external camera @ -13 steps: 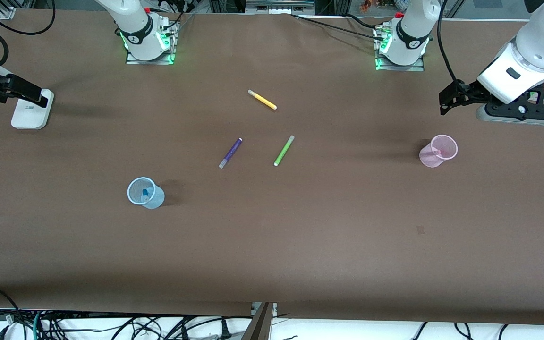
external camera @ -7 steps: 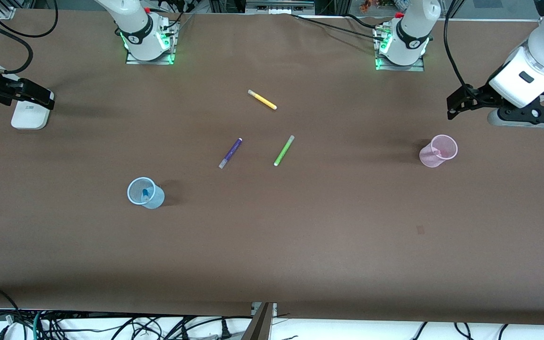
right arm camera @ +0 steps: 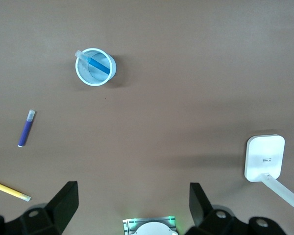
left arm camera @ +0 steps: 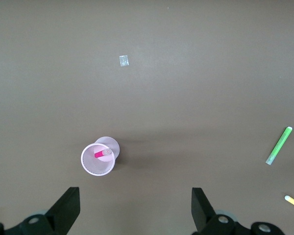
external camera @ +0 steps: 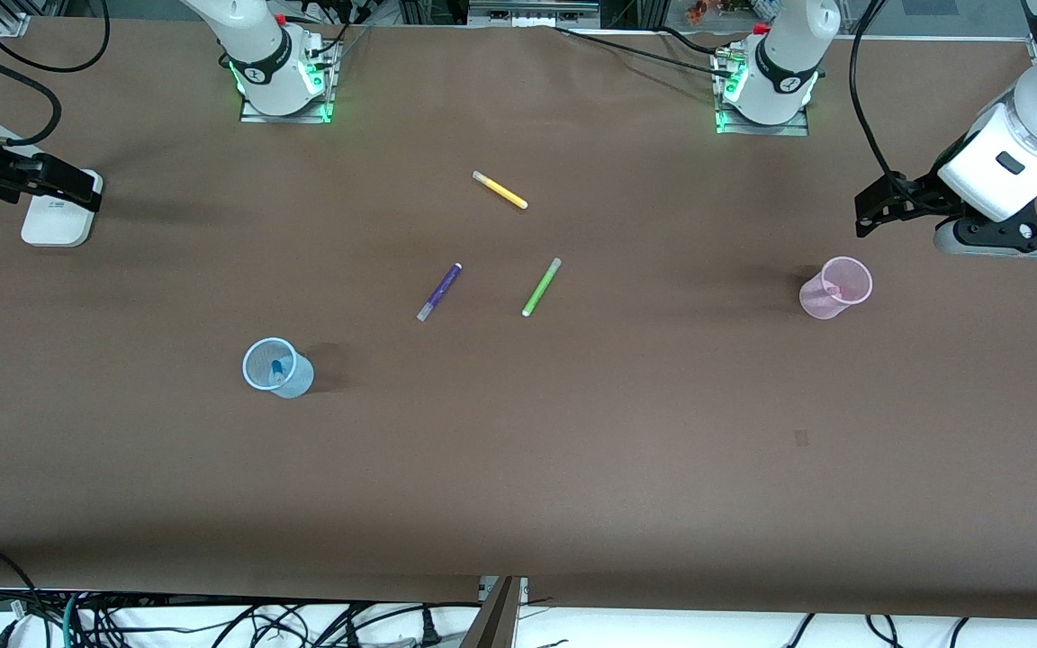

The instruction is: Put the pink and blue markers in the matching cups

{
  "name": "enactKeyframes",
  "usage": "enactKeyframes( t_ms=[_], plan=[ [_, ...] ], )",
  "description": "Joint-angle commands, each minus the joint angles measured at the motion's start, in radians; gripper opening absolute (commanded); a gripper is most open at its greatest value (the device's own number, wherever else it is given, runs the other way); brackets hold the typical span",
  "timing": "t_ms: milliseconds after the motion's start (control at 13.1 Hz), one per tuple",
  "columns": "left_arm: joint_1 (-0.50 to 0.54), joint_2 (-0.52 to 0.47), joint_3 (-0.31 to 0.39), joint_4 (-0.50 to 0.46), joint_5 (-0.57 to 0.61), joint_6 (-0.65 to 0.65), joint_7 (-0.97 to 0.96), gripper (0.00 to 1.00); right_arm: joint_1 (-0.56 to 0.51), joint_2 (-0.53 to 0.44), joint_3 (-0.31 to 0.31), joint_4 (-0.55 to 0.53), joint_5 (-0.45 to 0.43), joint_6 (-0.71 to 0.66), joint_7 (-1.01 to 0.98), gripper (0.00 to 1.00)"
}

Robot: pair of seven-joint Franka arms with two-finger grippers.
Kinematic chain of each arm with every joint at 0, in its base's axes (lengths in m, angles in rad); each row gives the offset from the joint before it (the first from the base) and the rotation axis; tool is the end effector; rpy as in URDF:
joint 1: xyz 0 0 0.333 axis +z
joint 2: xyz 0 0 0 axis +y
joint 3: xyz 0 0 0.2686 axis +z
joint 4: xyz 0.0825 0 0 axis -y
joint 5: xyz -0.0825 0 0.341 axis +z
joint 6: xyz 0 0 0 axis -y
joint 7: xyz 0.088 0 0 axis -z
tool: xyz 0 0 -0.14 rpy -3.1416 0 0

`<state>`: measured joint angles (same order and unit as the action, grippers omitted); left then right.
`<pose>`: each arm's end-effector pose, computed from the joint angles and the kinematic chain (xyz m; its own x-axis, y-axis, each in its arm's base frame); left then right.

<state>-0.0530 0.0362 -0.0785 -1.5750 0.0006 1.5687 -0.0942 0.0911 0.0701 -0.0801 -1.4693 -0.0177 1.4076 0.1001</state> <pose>0.5138 -0.0673 0.5235 0.9984 -0.0372 -0.0424 -0.0373 -0.9993 -0.0017 0.5081 0.0041 0.5381 0.9874 -0.0924 -0.1282 -0.0885 -0.9954 0.0363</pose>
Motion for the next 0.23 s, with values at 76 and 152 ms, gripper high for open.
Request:
enactKeyframes(
  t_ms=[76,152],
  plan=[
    [0.005,0.016,-0.001,0.036,-0.014,-0.026,0.002,1.00,-0.005,0.008,0.003,0.021,-0.016,-0.002,-0.016,1.00],
    [0.005,0.016,-0.001,0.035,-0.014,-0.026,0.002,1.00,-0.005,0.008,0.003,0.021,-0.015,-0.002,-0.016,1.00]
  ],
)
